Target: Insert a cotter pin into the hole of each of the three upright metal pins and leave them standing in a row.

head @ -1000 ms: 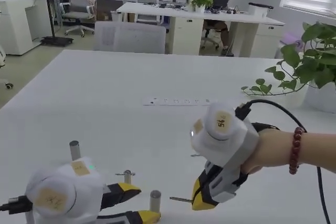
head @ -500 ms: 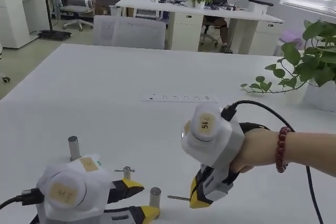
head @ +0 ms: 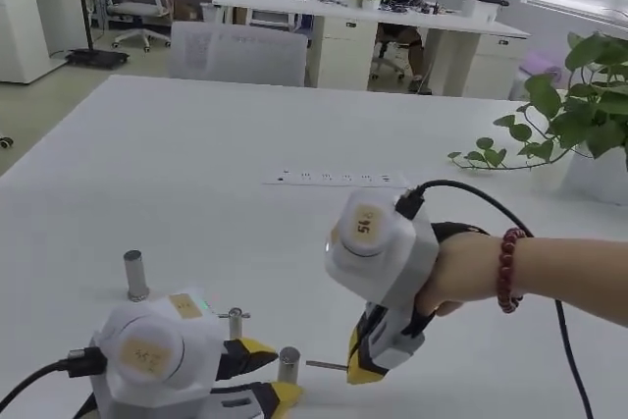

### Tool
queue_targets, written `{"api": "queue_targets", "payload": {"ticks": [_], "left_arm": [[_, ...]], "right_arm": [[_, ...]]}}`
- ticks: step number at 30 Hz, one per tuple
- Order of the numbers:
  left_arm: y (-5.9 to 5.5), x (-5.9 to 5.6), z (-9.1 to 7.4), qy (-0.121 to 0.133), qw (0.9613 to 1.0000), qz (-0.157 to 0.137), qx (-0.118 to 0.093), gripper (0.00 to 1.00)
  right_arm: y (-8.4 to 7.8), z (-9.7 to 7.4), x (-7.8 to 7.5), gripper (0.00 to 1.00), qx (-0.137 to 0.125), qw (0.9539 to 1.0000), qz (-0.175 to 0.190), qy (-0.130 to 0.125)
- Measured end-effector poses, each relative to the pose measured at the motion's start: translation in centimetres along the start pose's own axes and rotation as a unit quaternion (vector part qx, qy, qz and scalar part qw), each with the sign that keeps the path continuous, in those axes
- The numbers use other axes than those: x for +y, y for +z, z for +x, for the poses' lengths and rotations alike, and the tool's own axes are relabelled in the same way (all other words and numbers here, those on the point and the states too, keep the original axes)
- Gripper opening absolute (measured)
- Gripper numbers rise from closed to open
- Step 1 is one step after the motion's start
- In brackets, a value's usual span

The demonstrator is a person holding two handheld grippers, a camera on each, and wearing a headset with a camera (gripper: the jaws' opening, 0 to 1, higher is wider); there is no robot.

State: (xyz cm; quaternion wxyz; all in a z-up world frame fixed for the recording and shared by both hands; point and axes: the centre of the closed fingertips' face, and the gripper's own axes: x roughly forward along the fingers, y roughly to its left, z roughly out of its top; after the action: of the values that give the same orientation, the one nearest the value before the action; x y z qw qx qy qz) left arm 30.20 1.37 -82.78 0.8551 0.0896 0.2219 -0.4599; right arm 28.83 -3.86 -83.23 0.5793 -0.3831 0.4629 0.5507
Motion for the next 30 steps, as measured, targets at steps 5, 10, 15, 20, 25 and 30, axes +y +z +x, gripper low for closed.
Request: {"api": "queue_targets", "payload": {"ticks": [5,10,15,20,25,30], "left_arm": [[-0.28,0.13,0.38,-0.004,1.0,0.002,0.004,0.23],[-0.27,-0.01,0.67,-0.012,0.9999,0.002,0.0,0.19],[-0.21,0.11,0.79,-0.012,0.9999,0.003,-0.001,0.12],[-0.28,0.11,0.89,-0.013,0.9999,-0.001,-0.002,0.12],[-0.33,0.14,0.97,-0.01,0.9999,-0.008,-0.005,0.12],[-0.39,0.19,0.98,-0.006,0.9999,-0.012,-0.008,0.12]], "right_arm": [[0.15,0.19,-0.06,0.03,0.004,1.0,0.0,0.002],[0.44,0.38,0.04,0.03,0.005,1.0,-0.002,0.005],[0.43,0.39,0.03,0.03,0.008,0.9999,-0.006,0.006],[0.5,0.22,0.0,0.03,0.006,0.9999,-0.005,0.008],[0.58,0.19,0.15,0.03,0.005,0.9999,-0.005,0.011],[0.69,0.16,0.12,0.03,0.005,0.9999,-0.003,0.01]]}}
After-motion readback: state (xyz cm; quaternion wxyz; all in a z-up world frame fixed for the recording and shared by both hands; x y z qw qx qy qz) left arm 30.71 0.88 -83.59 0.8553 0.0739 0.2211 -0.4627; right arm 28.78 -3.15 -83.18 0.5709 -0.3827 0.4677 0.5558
